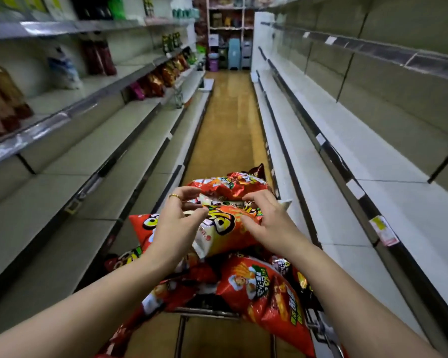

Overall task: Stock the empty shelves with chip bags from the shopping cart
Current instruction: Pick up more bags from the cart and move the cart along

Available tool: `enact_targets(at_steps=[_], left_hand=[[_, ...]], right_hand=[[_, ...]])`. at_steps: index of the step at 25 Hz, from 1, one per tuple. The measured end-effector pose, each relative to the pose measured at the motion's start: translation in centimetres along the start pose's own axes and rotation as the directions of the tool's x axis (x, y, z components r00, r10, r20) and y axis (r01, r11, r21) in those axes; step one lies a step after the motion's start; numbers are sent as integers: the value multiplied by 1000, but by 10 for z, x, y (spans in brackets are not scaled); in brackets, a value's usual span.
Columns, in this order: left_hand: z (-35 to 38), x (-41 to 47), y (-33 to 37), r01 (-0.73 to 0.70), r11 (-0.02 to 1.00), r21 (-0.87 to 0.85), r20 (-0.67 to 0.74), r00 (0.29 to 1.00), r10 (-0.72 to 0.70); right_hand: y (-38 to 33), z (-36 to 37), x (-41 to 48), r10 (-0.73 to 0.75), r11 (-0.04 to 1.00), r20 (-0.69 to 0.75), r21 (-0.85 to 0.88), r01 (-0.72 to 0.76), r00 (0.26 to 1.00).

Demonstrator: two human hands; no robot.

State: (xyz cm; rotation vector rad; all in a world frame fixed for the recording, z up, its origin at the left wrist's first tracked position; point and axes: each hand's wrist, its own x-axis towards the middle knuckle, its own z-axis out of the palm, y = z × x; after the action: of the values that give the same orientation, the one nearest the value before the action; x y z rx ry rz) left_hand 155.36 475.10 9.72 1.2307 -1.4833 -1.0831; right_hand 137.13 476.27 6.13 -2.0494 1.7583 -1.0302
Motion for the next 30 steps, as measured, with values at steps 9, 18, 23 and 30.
enact_targets(at_steps=[9,18,23,30], left_hand=[[-18,-35,-27,104,992,75,-109,989,-96],[2,-43,-26,58,981,184,-179,984,-25],[12,-37,-18,27,973,229,-109,994,-2],[20,-40,-18,64,953,297,-1,998,-66]], right_hand=[[18,3,-31,42,999,199,11,-45,979],[-4,34,-92,82,909,513,-390,147,854],[7,41,-94,57,910,423,-394,127,904],[19,37,-92,-1,943,367,-308,122,930]])
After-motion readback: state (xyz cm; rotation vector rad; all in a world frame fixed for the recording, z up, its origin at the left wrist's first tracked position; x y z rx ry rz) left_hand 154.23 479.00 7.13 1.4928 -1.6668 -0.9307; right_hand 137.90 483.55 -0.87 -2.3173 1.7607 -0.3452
